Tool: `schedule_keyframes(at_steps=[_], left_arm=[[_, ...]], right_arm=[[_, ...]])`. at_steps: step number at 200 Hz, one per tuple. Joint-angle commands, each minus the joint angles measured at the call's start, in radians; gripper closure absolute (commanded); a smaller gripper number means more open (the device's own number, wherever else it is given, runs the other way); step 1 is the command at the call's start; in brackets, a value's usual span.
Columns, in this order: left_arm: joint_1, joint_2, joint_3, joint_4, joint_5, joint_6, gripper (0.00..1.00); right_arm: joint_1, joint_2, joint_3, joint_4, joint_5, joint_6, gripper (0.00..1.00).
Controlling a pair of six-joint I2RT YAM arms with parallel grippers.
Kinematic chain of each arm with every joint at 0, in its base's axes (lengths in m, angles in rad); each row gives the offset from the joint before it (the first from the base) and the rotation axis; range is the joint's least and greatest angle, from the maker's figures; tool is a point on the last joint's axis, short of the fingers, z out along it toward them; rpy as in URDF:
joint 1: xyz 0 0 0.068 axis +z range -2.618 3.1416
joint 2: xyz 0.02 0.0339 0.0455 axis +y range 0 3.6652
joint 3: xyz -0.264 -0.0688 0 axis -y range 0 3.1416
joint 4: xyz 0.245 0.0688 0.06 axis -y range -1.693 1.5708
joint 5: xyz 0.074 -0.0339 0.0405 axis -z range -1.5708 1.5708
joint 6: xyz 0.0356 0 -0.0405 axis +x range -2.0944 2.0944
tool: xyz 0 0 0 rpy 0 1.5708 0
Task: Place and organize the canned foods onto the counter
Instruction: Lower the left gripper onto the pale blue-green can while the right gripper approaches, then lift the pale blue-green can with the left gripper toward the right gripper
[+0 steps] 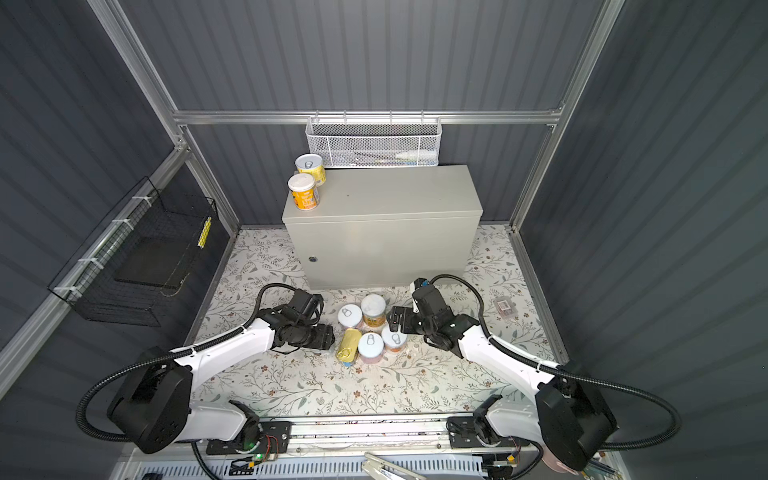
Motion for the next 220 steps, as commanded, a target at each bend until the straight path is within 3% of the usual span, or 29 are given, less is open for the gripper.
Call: schedule_keyframes(at_steps=[1,92,164,220], left_arm=[[0.0,-0.048,0.042,-0.043,0.0,0.006,0.34],[0.0,-0.087,0.142,-0.134,0.055,0.019,0.38],[0.0,-0.065,0.277,-0.219,0.175,0.035,0.39],[0.0,-0.038,0.366,-0.243,0.257,0.047,0.4]], right_arm=[[-0.004,-0.021,-0.018,0.014,-0.011,-0.023,0.01],[0.025,-0.223,-0.163,0.189,-0.08,-0.137,0.01],[0.189,-0.295,-0.213,0.275,0.045,-0.302,0.01],[0.235,-0.302,-0.302,0.488,0.033,-0.348,0.01]])
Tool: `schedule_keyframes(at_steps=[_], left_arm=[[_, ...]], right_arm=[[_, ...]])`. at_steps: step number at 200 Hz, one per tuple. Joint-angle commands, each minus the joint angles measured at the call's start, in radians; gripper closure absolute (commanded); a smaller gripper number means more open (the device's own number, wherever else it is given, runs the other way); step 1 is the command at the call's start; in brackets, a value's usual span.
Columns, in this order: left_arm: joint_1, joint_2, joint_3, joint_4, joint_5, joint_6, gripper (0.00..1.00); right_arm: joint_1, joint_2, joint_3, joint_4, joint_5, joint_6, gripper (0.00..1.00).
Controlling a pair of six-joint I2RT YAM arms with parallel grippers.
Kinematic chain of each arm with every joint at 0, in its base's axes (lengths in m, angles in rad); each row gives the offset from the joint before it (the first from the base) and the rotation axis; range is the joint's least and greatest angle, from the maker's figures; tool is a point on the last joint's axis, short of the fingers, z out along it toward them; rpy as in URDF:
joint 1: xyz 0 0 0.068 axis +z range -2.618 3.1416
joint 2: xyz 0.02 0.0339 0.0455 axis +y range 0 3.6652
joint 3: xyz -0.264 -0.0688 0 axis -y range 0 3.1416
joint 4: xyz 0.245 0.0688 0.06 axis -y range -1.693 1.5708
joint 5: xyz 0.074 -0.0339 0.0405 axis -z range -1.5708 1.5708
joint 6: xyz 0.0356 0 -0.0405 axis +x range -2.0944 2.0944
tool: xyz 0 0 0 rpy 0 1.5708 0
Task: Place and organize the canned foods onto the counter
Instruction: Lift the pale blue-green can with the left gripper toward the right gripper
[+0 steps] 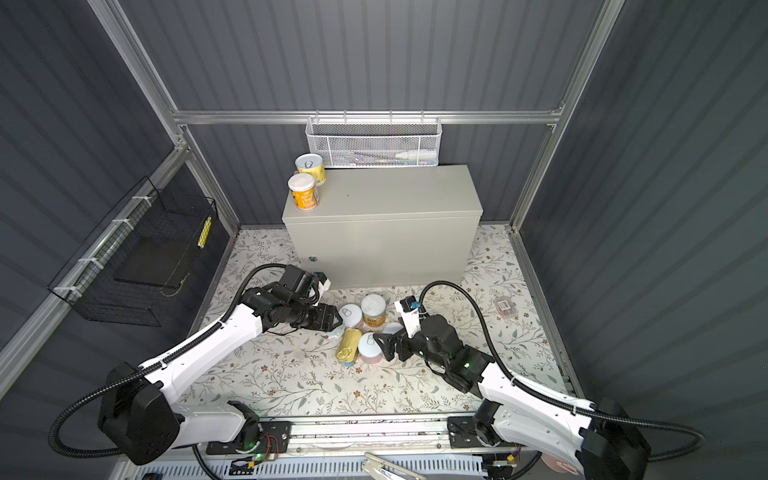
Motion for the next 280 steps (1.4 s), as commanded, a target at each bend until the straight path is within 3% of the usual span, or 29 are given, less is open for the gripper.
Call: schedule_keyframes(at_steps=[1,42,86,109,146,280], left_arm=[[0.0,0.013,0.073,-0.018,0.079,0.022,0.4],[-0.001,0.032,0.147,-0.035,0.128,0.027,0.41],[-0.016,0.065,0.221,-0.066,0.108,0.062,0.43],[-0.02,0.09,0.259,-0.072,0.162,0.062,0.43],[-0.029,0.116,0.285,-0.048,0.223,0.046,0.44],[-0.064,0.13,0.316,-0.018,0.236,0.054,0.44]], right_arm=[[0.019,0.003,-0.026,0.124,0.009,-0.048,0.01],[0.04,0.025,-0.012,0.156,0.042,-0.067,0.01],[0.064,0.037,-0.008,0.207,0.099,-0.089,0.01],[0.077,0.051,0.01,0.217,0.102,-0.115,0.01],[0.104,0.066,0.029,0.235,0.117,-0.152,0.01],[0.112,0.126,0.125,0.215,0.135,-0.186,0.01]])
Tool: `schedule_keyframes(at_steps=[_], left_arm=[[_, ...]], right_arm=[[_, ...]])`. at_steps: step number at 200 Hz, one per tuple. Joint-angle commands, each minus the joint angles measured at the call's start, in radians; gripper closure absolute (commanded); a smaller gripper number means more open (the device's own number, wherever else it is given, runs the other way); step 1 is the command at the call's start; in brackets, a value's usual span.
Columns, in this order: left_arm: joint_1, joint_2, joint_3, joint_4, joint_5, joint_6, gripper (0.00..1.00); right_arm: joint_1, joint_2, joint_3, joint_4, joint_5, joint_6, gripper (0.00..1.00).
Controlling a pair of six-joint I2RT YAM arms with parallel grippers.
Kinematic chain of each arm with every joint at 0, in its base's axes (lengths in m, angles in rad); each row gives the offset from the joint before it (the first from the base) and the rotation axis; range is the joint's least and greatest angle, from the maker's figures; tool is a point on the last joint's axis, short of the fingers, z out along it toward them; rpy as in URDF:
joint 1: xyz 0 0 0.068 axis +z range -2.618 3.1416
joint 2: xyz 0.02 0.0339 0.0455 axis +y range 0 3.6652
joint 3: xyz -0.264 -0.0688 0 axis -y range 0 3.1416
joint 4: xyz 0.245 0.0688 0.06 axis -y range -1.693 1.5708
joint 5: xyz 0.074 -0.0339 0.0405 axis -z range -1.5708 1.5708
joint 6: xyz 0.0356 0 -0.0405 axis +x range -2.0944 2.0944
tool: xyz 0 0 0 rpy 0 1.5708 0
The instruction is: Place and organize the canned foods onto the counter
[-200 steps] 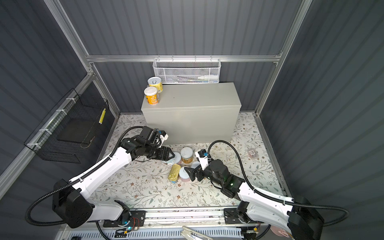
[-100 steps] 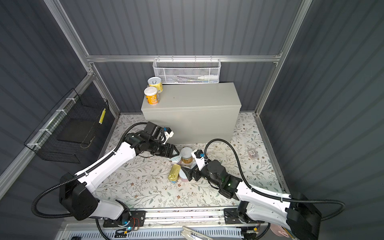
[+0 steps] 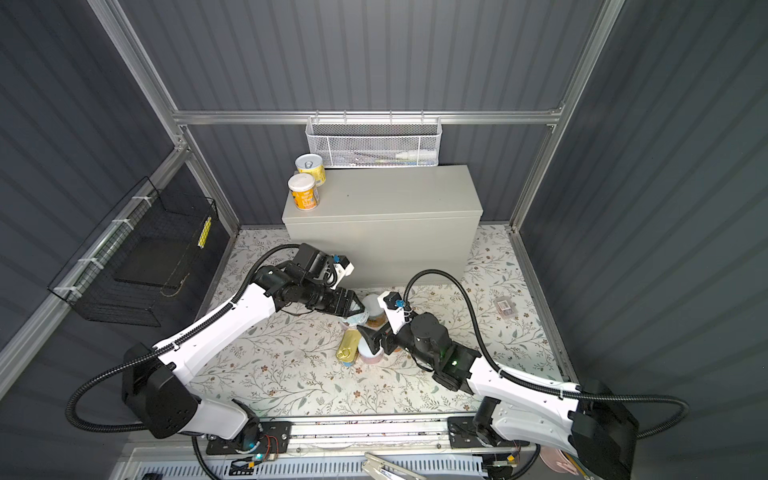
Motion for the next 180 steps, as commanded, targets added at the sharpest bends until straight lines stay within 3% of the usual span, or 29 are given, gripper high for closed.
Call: schedule_keyframes(at_steps=[1,50,180], left_arm=[[-0.006,-0.011,0.05,0.039,0.042,0.017,0.44],[-0.006,0.001,0.05,0.065,0.101,0.009,0.44],[-0.006,0.058,0.152,0.018,0.136,0.016,0.42]], right_arm=[[0.006,0.01,0.029,0.017,0.018,-0.014,0.01],[0.015,0.045,0.062,0.009,0.019,-0.017,0.01],[0.016,0.168,0.072,0.094,0.032,-0.023,0.01]])
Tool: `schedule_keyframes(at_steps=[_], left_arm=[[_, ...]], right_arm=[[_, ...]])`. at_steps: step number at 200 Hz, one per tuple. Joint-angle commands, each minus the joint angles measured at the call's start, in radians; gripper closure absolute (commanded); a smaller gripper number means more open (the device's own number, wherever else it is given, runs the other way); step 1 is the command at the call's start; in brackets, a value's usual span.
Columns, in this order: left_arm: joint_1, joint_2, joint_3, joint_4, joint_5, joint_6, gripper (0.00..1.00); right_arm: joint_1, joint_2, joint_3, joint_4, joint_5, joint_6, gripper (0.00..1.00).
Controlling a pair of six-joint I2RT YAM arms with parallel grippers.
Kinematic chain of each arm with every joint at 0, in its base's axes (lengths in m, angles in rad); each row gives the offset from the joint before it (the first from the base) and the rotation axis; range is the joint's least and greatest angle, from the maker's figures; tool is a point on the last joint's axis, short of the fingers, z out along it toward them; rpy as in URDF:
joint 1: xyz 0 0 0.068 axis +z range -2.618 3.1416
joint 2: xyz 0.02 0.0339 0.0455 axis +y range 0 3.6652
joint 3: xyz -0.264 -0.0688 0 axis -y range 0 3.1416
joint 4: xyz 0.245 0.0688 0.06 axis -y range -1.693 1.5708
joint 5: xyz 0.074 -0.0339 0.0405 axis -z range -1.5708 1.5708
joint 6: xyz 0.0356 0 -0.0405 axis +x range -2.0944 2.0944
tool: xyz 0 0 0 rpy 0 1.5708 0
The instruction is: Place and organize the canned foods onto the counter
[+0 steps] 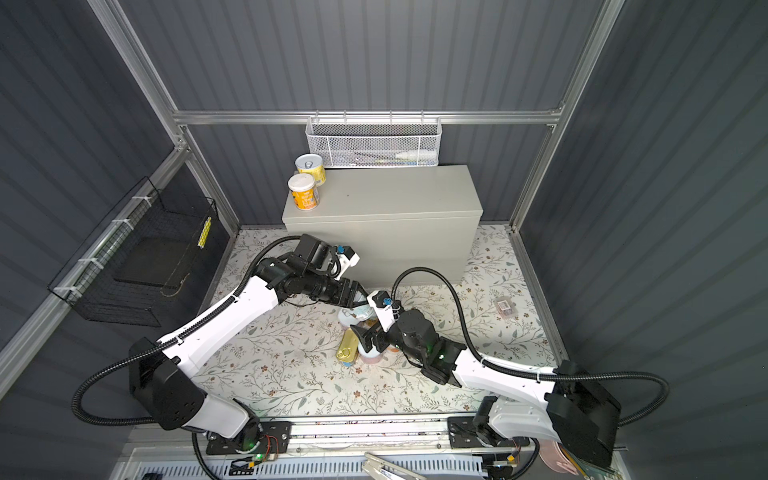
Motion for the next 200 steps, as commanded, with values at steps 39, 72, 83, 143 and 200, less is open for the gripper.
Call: schedule_keyframes(at_steps=[39,72,83,143,200], left_arm=[[-0.005,0.017,0.063,-0.006,0.07,0.015,0.42],[-0.005,0.024,0.068,-0.01,0.074,0.016,0.42],[-0.005,0.024,0.067,-0.01,0.076,0.017,0.42],[-0.008,0.003,0.054,-0.034,0.078,0.015,0.42],[-0.017,-0.033,0.011,-0.017,0.08,-0.002,0.42]], right_arm=[[0.005,0.03,0.022,0.073,0.019,0.0,0.01],[0.005,0.021,0.02,0.078,0.055,0.005,0.01],[0.005,0.017,0.02,0.078,0.062,0.001,0.01],[0.004,0.034,0.023,0.109,0.098,-0.001,0.01],[0.004,0.066,0.053,0.113,0.081,-0.006,0.01]])
